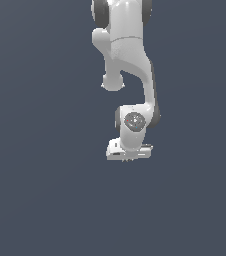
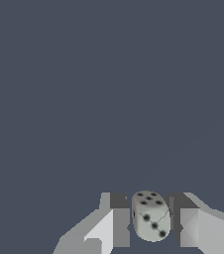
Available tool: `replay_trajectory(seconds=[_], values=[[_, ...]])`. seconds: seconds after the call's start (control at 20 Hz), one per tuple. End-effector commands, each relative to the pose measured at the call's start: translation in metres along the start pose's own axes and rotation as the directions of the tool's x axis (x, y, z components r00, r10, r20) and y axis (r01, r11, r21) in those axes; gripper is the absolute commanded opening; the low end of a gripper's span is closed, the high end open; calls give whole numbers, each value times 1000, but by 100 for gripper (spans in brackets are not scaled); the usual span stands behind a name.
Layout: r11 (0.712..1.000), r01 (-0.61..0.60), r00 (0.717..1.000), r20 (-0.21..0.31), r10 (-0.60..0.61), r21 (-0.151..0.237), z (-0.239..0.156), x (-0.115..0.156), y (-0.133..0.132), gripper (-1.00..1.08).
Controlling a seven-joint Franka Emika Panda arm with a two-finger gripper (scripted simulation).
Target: Pick up the object and move it to a goal position.
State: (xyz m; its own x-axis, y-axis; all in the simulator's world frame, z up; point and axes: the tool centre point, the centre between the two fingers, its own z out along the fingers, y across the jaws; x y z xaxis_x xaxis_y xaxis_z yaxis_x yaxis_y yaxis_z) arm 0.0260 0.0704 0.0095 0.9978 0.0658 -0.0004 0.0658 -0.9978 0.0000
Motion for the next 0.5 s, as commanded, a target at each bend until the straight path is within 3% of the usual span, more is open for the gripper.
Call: replay_trajectory(seconds=[0.0,0.45], values=[[1000,0,1000,0,0,0,1,0,0,-100],[1000,0,1000,0,0,0,-1,0,-1,-100]])
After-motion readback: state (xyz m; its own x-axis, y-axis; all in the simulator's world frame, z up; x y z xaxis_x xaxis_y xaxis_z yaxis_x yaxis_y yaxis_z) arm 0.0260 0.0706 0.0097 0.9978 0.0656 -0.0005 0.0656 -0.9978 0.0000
